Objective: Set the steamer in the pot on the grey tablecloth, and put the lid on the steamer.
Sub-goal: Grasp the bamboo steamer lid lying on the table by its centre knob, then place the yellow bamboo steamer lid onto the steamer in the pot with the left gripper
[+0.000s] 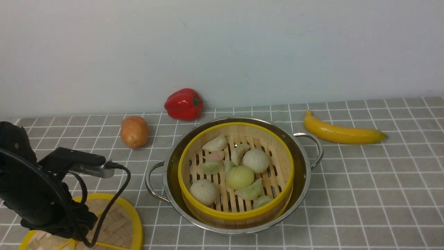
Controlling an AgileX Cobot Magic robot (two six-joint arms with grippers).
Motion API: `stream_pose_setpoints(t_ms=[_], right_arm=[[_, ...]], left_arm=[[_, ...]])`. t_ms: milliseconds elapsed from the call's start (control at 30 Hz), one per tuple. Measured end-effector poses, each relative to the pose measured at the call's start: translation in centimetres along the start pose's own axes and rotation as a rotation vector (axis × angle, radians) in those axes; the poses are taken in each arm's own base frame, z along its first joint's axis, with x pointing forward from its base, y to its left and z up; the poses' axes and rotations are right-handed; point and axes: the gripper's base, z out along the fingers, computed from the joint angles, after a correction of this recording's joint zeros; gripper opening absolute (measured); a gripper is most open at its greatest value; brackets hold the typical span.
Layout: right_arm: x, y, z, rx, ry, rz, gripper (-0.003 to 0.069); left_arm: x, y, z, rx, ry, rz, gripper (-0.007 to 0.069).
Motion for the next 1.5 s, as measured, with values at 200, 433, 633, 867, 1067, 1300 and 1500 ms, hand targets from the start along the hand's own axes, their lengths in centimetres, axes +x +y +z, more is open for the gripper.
stream_pose_setpoints(t_ms=[200, 433, 633, 867, 1067, 1300, 1500], right_arm=[[0.0, 0.0, 0.0, 0.0, 0.0, 0.001, 0.024], [0.0, 0.0, 0.0, 0.0, 0.0, 0.002, 0.024], [0.0, 0.0, 0.0, 0.0, 0.0, 0.002, 0.024], [0.0, 0.0, 0.0, -0.001, 0.0, 0.004, 0.024], [0.0, 0.0, 0.0, -0.001, 0.0, 0.004, 0.024], [0.0, 0.0, 0.0, -0.001, 0.0, 0.004, 0.024], [0.0, 0.0, 0.0, -0.001, 0.0, 0.004, 0.024]], left_arm=[[-0.4, 0.1, 1.7, 0.02, 0.06, -0.007, 0.0305], [-0.2, 0.2, 1.6, 0.023, 0.105, -0.053, 0.0116], [0.4, -0.1, 0.4, 0.042, 0.17, -0.06, 0.0117], [-0.8, 0.4, -6.8, -0.003, 0.051, -0.021, 0.0117], [-3.8, 0.0, -16.0, -0.103, -0.243, 0.128, 0.0117], [-6.9, -4.9, -20.9, -0.086, -0.439, 0.444, 0.0117], [-11.7, -13.5, -18.8, -0.008, -0.43, 0.818, 0.0117]])
